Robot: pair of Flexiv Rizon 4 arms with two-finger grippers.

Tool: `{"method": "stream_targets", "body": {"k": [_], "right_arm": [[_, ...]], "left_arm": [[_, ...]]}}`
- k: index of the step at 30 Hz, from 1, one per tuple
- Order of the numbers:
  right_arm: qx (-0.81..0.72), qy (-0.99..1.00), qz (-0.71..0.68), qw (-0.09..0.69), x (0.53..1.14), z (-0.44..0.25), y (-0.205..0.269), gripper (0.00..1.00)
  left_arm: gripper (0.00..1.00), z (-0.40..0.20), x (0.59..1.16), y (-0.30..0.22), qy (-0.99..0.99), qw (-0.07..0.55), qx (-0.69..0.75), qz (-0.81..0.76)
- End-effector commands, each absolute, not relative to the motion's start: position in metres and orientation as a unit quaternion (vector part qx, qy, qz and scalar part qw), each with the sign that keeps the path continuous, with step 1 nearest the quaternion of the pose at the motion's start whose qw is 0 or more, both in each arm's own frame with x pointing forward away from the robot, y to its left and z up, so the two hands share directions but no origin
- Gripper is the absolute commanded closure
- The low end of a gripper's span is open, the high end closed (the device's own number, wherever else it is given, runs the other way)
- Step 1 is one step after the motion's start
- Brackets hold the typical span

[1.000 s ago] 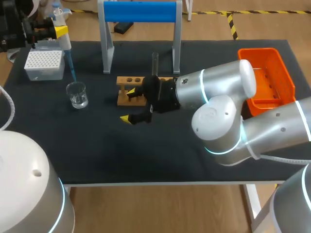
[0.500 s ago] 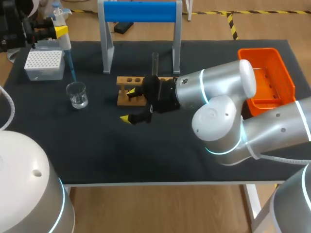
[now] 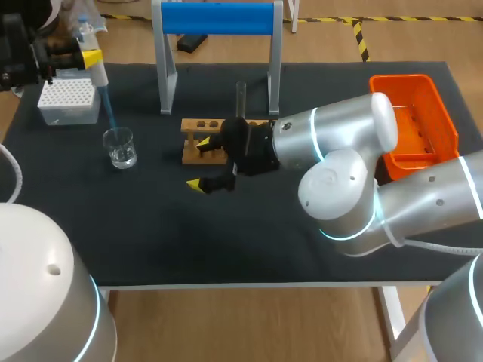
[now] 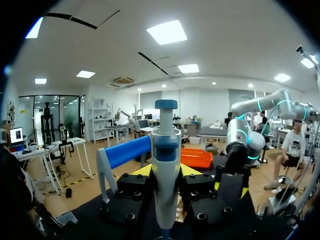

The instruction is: Invert the test tube, pick up the pipette, mount the tip to pipette, aspirate from beaker and dispense into the tube, eject the tip, return the pipette, and cap with the stopper.

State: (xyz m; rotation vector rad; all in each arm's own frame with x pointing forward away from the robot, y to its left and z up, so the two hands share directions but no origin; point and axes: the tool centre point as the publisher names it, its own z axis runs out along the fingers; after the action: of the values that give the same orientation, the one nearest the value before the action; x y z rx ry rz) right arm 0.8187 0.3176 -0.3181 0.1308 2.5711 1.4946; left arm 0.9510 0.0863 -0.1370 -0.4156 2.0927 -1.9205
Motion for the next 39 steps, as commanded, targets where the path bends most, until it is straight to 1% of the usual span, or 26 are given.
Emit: {"method": "stream_targets", "body": {"k": [1,9,39], "right_arm": [[0.044,0.86,0.501,0.082,0.819,-0.319,0.318,0.0],[0.044,0.86,0.501,0.082,0.819,-0.319,0.318,0.0],[0.044,0.86,0.501,0.082,0.819,-0.319,0.318,0.0]], "left_arm": [[1.0,-0.144,0.957,0.088,0.722,0.134,-0.139,-0.665],[1.0,-0.156,0.961,0.087,0.726,0.129,-0.142,-0.661],[1.0,-0.188,0.966,0.084,0.73,0.145,-0.158,-0.649]]}}
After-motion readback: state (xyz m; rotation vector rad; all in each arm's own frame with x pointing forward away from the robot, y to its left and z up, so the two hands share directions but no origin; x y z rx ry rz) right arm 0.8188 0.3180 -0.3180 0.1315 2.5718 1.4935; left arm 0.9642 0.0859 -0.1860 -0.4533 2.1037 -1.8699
